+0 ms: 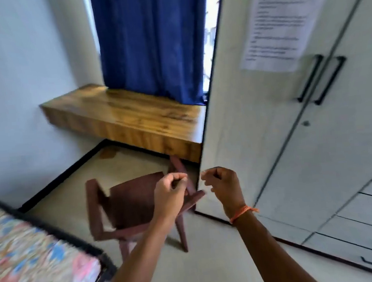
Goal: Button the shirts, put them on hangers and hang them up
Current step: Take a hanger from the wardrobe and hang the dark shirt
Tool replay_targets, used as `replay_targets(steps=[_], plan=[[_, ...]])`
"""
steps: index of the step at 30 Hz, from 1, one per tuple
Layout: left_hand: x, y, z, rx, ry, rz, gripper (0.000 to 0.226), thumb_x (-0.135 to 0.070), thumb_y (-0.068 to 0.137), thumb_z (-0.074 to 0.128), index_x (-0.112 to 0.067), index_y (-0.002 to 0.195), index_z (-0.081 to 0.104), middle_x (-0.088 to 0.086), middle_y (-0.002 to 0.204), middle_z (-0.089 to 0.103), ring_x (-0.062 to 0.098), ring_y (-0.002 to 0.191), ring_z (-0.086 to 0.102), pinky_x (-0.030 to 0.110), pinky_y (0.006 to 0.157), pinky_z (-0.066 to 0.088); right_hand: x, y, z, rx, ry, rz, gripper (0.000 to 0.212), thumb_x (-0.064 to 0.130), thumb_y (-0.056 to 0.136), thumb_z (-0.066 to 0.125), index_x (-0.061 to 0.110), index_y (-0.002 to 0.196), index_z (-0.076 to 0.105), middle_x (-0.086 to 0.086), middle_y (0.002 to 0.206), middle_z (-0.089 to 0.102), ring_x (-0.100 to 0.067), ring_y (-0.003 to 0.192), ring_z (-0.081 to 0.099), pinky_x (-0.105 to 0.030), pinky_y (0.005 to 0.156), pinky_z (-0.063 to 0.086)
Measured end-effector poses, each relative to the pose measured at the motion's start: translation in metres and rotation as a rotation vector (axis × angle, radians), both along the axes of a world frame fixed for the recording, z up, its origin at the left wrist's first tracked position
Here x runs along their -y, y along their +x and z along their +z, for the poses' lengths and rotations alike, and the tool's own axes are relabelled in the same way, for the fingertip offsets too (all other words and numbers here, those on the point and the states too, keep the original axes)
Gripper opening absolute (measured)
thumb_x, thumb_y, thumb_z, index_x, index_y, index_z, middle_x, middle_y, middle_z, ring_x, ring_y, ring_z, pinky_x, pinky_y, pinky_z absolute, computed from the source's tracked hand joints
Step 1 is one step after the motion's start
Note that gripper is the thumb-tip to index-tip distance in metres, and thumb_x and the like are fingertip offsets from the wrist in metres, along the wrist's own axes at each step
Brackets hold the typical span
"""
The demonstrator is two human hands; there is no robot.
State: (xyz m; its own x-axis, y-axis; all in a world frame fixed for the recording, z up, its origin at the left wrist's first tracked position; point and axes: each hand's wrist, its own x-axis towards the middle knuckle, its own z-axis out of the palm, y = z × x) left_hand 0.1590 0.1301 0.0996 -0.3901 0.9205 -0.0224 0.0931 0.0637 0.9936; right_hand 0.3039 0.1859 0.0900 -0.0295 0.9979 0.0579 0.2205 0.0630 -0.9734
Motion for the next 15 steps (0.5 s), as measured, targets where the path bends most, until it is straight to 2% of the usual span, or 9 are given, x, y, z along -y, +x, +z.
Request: replay_targets(steps=[3,6,9,12,13,15], plan=[[-0.057,0.096,0.011,0.028,-0.009,-0.167,0.011,-0.010,0.092,0.061,-0.016,0.091,0.071,0.002,0.072,0.066,0.003,0.049,0.058,0.017,0.047,0.043,-0.039,0.094,0.010,-0.043,0.004,-0.157,0.012,0.007,0.082,0.068,0.012,0.075,0.076,-0.004,0.078,0.075,-0.013,0.067,0.063,-0.027,0.061,0.046],[-0.103,0.168,0.024,0.040,-0.011,-0.242,0.011,-0.012,0.091,0.061,-0.018,0.090,0.070,0.002,0.083,0.071,0.008,0.059,0.064,0.019,0.052,0.047,-0.081,0.167,0.023,-0.083,0.000,-0.287,0.017,0.006,0.085,0.068,0.014,0.071,0.073,0.001,0.075,0.073,-0.013,0.066,0.061,-0.024,0.058,0.044],[-0.146,0.225,0.043,0.022,0.015,-0.286,0.009,-0.014,0.092,0.062,-0.017,0.093,0.070,0.002,0.087,0.071,0.011,0.065,0.067,0.021,0.056,0.051,-0.126,0.225,0.046,-0.060,0.058,-0.396,0.013,0.011,0.084,0.070,0.013,0.071,0.072,0.003,0.072,0.071,-0.013,0.066,0.061,-0.029,0.063,0.047],[-0.192,0.263,0.061,-0.024,0.069,-0.330,0.009,-0.016,0.092,0.062,-0.019,0.097,0.069,0.002,0.090,0.071,0.015,0.075,0.070,0.033,0.069,0.059,-0.174,0.264,0.071,-0.006,0.178,-0.510,0.008,0.014,0.084,0.069,0.012,0.076,0.071,0.004,0.072,0.068,-0.014,0.069,0.061,-0.032,0.067,0.052],[-0.210,0.274,0.067,-0.037,0.092,-0.340,0.010,-0.017,0.092,0.063,-0.020,0.098,0.069,0.000,0.091,0.071,0.016,0.079,0.070,0.037,0.076,0.060,-0.192,0.276,0.077,0.005,0.196,-0.549,0.004,0.015,0.084,0.069,0.012,0.080,0.070,0.003,0.076,0.068,-0.017,0.074,0.064,-0.036,0.072,0.055],[-0.245,0.291,0.076,-0.061,0.141,-0.350,0.012,-0.021,0.090,0.063,-0.024,0.100,0.069,-0.003,0.095,0.071,0.018,0.089,0.070,0.043,0.085,0.058,-0.229,0.295,0.087,0.039,0.224,-0.613,0.010,0.018,0.083,0.070,0.014,0.091,0.066,0.001,0.086,0.069,-0.023,0.084,0.067,-0.043,0.082,0.056]])
